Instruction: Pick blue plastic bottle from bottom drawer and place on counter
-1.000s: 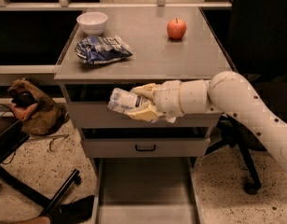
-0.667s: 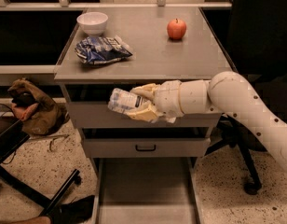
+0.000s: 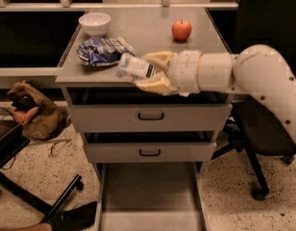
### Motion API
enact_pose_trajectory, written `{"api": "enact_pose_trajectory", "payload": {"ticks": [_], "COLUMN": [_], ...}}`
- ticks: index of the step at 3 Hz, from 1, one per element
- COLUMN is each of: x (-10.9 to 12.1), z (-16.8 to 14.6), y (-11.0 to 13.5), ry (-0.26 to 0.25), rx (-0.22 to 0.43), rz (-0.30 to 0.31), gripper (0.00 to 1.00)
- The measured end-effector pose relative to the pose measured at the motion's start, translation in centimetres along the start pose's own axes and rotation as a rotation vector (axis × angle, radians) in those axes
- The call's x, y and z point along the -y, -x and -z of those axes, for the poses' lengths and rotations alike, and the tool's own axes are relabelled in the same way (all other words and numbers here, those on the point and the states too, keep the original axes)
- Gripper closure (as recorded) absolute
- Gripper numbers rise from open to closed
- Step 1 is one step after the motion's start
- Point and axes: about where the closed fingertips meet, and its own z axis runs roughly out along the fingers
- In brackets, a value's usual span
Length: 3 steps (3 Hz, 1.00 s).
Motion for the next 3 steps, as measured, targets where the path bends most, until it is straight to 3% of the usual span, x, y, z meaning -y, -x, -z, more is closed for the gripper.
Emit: {"api": "enact_pose_trajectory", "payload": {"ticks": [1, 2, 3], "x": [4.3, 8.3, 11.2], "z": [1.2, 1.3, 0.9], "y": [1.5, 0.5, -1.5], "ry": [-0.109, -0.217, -0.281], "rx": [-0.034, -0.094, -0.125], "rz": [0.065, 0.099, 0.099], "gripper": [1.0, 1.0, 1.0]}}
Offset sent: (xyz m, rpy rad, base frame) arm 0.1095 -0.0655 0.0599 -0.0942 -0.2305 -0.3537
